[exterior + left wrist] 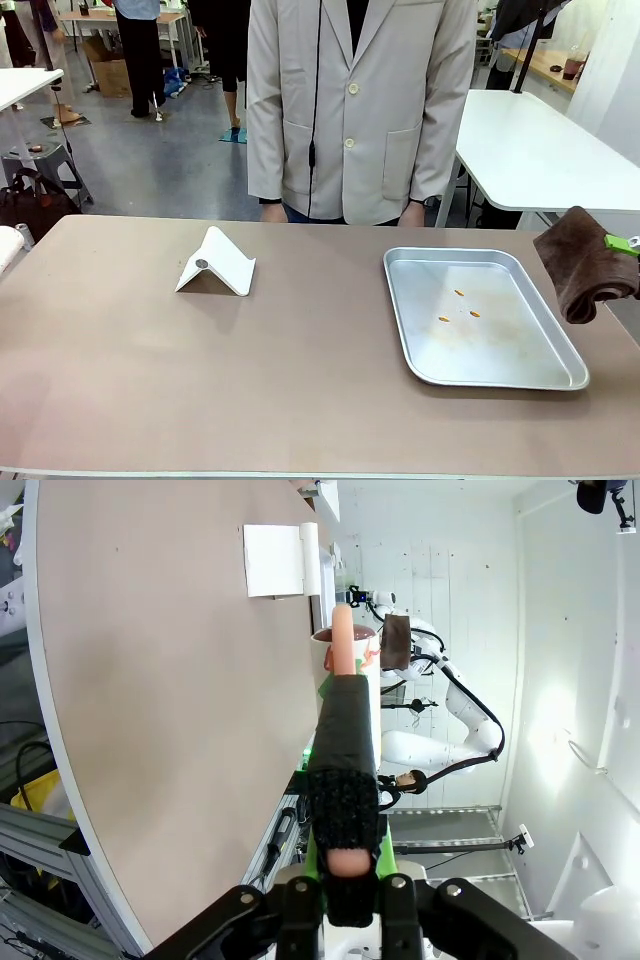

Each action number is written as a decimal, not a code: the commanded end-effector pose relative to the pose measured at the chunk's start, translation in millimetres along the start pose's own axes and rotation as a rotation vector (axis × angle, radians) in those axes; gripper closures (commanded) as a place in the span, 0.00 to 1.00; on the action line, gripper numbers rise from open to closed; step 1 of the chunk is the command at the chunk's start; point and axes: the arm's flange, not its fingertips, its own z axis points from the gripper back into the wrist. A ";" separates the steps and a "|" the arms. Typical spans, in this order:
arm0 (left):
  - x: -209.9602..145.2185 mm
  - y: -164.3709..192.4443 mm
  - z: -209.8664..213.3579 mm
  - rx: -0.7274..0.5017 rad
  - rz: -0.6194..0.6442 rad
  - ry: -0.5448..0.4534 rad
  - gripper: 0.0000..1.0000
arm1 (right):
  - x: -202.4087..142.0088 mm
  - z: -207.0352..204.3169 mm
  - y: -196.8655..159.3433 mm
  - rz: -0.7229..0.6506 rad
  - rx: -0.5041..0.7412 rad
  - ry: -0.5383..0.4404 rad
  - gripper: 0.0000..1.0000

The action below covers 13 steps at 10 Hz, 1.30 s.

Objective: Clean the surface of the table.
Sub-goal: Clean the area not pointed to by the person.

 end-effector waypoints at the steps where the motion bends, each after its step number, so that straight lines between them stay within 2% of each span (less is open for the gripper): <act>1: -4.4 -7.0 -4.4 -0.007 -0.016 -0.014 0.79 | -0.7 -1.1 4.5 0.010 0.010 0.007 1.00; 3: -4.4 -7.0 -4.4 -0.007 -0.016 -0.014 0.79 | -0.7 -1.1 4.5 0.010 0.010 0.007 1.00; 4: -4.4 -7.0 -4.4 -0.007 -0.016 -0.014 0.79 | 0.0 0.0 0.0 0.000 0.000 0.000 0.91; 6: -4.4 -7.0 -4.4 -0.007 -0.016 -0.014 0.79 | 2.8 -22.4 14.1 0.037 -0.150 0.030 0.91; 10: -4.4 -7.0 -4.4 -0.007 -0.016 -0.014 0.79 | 39.2 -72.2 27.6 0.072 -0.586 0.001 0.91; 12: -4.4 -7.0 -4.4 -0.007 -0.016 -0.014 0.79 | 55.8 -96.9 26.1 0.128 -0.763 0.080 0.91; 13: -4.4 -7.0 -4.4 -0.007 -0.016 -0.014 0.79 | 70.4 -107.1 17.9 0.139 -0.895 0.093 0.91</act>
